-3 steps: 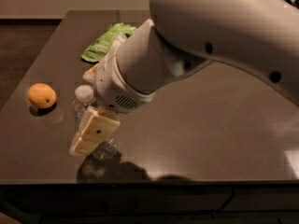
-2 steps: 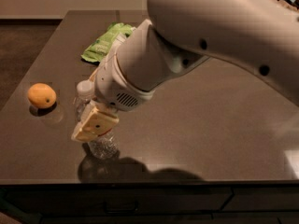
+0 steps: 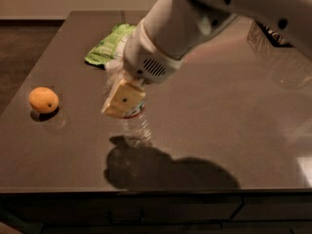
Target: Knock water bottle over
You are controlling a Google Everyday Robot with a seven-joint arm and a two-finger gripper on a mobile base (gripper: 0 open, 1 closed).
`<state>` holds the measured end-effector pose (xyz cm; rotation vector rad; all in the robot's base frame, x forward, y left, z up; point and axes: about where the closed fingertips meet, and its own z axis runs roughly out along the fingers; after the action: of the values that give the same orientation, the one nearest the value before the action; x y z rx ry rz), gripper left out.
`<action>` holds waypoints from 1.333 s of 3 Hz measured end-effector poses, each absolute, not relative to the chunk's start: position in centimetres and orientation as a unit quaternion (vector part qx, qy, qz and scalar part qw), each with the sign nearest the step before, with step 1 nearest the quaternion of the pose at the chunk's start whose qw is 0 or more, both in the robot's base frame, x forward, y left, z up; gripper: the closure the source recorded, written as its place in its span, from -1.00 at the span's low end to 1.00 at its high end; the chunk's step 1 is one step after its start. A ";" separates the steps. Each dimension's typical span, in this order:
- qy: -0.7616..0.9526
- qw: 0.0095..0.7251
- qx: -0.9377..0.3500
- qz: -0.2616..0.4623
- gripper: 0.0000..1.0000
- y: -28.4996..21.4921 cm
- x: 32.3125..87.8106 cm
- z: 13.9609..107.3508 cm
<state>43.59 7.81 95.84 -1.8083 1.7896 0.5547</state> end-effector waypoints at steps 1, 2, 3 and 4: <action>0.712 0.219 -0.652 0.138 1.00 2.6 47.3 97.3; 0.741 0.165 -0.649 0.056 1.00 -1.2 49.4 97.2; 0.745 0.115 -0.657 -0.021 1.00 -2.8 51.0 95.4; 0.741 0.056 -0.663 -0.089 0.68 -4.1 52.3 91.9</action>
Offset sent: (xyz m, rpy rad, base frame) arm 0.0943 -0.1551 0.0125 -0.6613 -0.0703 -0.2736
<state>52.29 -4.08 91.90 -2.0126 2.2471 -0.2693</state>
